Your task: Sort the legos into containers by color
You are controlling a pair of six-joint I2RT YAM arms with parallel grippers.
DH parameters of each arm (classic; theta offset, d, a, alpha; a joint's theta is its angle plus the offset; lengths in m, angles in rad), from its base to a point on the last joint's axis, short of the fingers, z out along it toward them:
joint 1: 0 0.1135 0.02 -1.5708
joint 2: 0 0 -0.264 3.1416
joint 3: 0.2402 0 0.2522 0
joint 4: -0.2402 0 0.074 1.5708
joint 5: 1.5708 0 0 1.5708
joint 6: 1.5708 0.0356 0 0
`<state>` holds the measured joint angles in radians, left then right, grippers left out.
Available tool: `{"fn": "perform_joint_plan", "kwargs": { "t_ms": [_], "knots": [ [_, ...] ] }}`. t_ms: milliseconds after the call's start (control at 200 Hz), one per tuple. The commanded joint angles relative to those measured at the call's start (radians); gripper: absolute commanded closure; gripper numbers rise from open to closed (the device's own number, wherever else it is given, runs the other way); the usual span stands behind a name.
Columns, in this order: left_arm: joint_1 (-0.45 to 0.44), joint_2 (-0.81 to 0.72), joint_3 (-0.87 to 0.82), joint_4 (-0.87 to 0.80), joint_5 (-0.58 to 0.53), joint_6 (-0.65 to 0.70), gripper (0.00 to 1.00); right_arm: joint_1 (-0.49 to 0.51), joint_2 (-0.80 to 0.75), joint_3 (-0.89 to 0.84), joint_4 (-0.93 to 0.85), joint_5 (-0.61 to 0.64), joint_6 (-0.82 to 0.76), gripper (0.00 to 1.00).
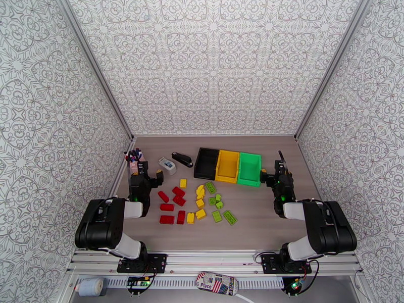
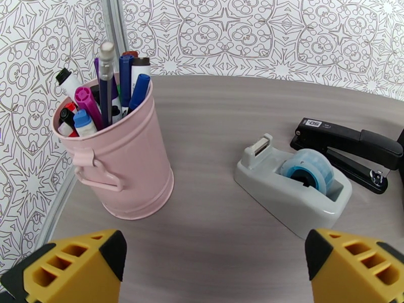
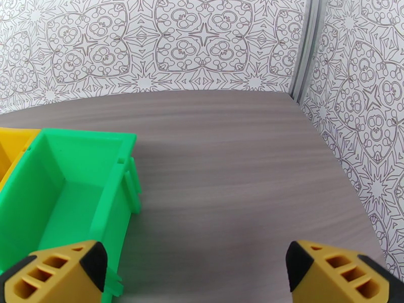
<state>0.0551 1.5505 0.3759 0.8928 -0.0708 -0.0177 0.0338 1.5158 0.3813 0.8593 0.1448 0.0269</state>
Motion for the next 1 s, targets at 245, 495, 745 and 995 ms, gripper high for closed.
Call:
{"fn": "perform_joint_plan", "kwargs": {
  "t_ms": [245, 495, 745, 995],
  "knots": [
    [0.019, -0.009, 0.014, -0.017, 0.044, 0.014, 0.01, 0.006, -0.001, 0.001, 0.012, -0.006, 0.004, 0.01],
    [0.027, -0.009, 0.017, -0.023, 0.062, 0.008, 0.0, 0.005, 0.0, 0.003, 0.011, -0.006, 0.004, 0.01],
    [0.034, -0.014, 0.011, -0.013, 0.056, 0.0, 0.01, 0.005, -0.006, 0.001, 0.018, -0.003, 0.008, 0.01],
    [-0.008, -0.265, 0.076, -0.318, -0.13, -0.033, 0.01, 0.006, -0.345, 0.086, -0.442, 0.194, 0.166, 0.01]
  ]
}}
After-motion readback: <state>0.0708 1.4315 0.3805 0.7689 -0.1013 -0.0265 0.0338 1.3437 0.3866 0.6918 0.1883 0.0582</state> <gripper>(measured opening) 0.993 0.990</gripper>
